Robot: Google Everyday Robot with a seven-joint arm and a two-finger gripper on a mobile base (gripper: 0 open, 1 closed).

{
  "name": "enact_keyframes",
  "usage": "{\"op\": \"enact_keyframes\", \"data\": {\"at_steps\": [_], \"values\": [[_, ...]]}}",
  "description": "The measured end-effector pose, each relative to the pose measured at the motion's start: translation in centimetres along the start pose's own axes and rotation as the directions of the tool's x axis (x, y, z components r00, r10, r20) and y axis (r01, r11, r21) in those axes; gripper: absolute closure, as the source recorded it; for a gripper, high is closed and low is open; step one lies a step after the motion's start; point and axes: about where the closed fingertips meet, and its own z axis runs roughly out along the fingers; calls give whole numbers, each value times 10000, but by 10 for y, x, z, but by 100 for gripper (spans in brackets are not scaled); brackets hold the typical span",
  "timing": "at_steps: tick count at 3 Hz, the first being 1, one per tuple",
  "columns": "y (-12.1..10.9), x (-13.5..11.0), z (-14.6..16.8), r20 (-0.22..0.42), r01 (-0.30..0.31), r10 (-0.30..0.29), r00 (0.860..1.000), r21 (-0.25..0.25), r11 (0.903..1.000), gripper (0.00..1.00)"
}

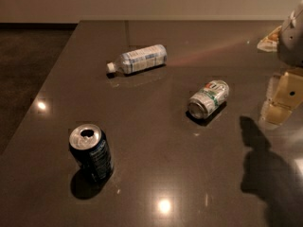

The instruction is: Knock pepsi can over

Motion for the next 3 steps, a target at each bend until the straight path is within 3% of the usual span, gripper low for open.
{"op": "enact_keyframes", "data": {"at_steps": [1, 2, 3], "values": [[0, 0, 0, 1, 0, 0, 10000, 2, 10000, 0], [7, -18, -3, 538, 456, -444, 9976, -229, 9987, 0], [28, -49, -5, 1465, 1172, -1096, 9831, -447, 9921, 0]]}}
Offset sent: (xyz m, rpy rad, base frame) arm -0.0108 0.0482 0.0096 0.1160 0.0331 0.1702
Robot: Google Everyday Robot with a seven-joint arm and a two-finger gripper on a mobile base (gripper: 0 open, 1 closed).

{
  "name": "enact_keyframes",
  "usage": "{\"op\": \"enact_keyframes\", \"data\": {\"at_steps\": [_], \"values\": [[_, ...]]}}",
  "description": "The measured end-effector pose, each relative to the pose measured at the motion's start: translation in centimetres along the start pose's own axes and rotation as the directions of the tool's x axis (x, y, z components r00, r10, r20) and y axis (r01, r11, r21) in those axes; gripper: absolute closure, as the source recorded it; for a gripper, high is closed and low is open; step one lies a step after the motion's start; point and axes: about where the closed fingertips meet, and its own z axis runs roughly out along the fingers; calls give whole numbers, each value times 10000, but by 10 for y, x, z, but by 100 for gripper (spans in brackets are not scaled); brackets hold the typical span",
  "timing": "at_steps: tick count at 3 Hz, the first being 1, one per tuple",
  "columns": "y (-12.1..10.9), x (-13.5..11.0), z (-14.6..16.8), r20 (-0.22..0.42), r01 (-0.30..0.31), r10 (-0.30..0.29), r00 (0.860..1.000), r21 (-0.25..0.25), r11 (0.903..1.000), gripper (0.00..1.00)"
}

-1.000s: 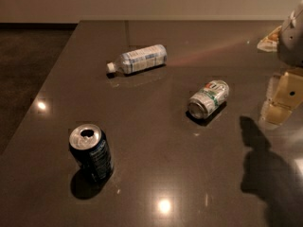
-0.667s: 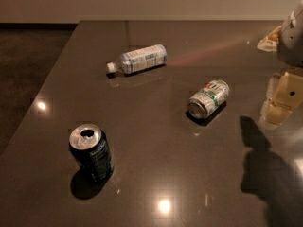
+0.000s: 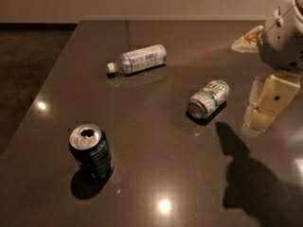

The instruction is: Knock pepsi can over

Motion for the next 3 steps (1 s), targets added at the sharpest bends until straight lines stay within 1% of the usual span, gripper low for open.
{"op": "enact_keyframes", "data": {"at_steps": [1, 2, 3], "values": [[37, -46, 14, 1098, 907, -869, 9901, -301, 9954, 0], [76, -93, 42, 1780, 1515, -1360, 9746, -768, 9855, 0], [97, -121, 58, 2201, 1732, -1465, 9644, -1073, 9790, 0]]}}
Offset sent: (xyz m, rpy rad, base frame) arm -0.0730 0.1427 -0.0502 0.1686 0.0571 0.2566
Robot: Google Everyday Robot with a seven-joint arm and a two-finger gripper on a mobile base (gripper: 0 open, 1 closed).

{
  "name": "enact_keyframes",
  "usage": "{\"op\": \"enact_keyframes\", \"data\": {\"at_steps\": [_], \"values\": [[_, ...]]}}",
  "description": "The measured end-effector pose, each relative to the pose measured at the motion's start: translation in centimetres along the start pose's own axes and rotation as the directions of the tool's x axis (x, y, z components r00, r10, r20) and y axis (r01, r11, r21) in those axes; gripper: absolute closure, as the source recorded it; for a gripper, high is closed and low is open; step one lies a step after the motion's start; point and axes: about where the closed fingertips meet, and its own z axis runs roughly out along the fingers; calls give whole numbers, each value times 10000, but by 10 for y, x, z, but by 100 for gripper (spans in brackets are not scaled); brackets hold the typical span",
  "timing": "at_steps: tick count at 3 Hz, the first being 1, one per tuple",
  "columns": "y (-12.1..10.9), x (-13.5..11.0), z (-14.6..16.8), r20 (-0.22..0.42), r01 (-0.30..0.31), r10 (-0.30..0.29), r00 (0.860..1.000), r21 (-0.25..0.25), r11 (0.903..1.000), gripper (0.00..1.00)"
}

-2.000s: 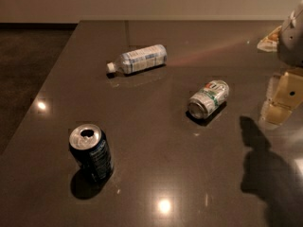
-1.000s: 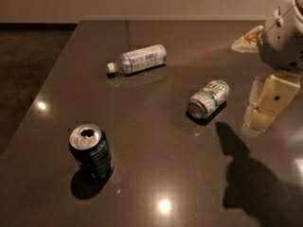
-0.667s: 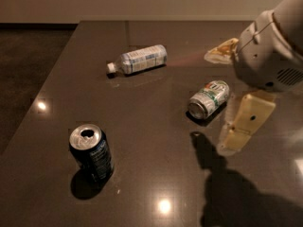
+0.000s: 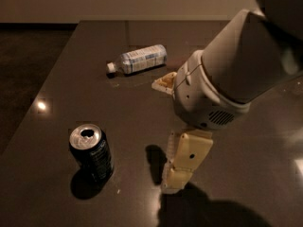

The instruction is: Knock pepsi can over

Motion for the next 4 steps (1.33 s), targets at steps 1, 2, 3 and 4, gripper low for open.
{"op": "enact_keyframes", "data": {"at_steps": [1, 2, 3, 4], "values": [[10, -27, 18, 422, 133, -125, 9990, -192, 9997, 0], [16, -50, 35, 836, 78, -46, 9965, -384, 9992, 0], [15, -68, 55, 1114, -15, 80, 9937, -583, 9983, 0], [12, -80, 73, 1328, -88, 195, 9909, -805, 9967, 0]]}}
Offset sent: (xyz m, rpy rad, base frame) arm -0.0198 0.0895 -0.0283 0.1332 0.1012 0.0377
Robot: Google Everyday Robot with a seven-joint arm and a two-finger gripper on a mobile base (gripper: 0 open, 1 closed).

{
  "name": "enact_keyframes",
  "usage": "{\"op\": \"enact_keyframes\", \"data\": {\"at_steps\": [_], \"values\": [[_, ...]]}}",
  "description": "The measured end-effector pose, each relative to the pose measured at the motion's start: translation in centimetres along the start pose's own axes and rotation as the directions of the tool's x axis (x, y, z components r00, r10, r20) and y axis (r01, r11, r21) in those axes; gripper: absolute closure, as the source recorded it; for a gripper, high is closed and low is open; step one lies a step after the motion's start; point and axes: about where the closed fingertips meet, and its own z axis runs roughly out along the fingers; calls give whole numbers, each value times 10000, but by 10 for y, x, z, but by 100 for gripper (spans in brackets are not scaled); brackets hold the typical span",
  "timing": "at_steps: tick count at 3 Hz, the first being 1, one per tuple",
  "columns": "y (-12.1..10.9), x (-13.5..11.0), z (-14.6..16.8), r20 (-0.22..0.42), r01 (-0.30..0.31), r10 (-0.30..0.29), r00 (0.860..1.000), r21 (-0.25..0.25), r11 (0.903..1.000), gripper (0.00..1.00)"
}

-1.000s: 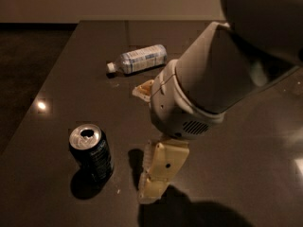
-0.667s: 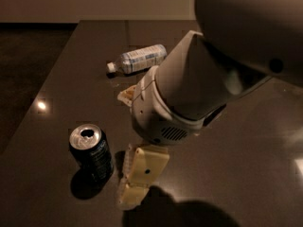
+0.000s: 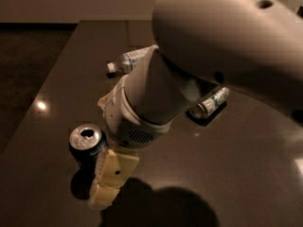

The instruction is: Knock pepsi can over

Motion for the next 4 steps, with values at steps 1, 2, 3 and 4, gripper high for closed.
{"op": "enact_keyframes", "data": {"at_steps": [1, 2, 3, 4], "values": [[-2, -14, 19, 353, 46, -41, 9994, -143, 9999, 0], [-5, -17, 28, 439, 123, -110, 9990, -279, 9995, 19], [-9, -16, 33, 518, 122, -103, 9986, -374, 9992, 41], [-13, -15, 28, 460, 161, -142, 9988, -424, 9990, 65]]}}
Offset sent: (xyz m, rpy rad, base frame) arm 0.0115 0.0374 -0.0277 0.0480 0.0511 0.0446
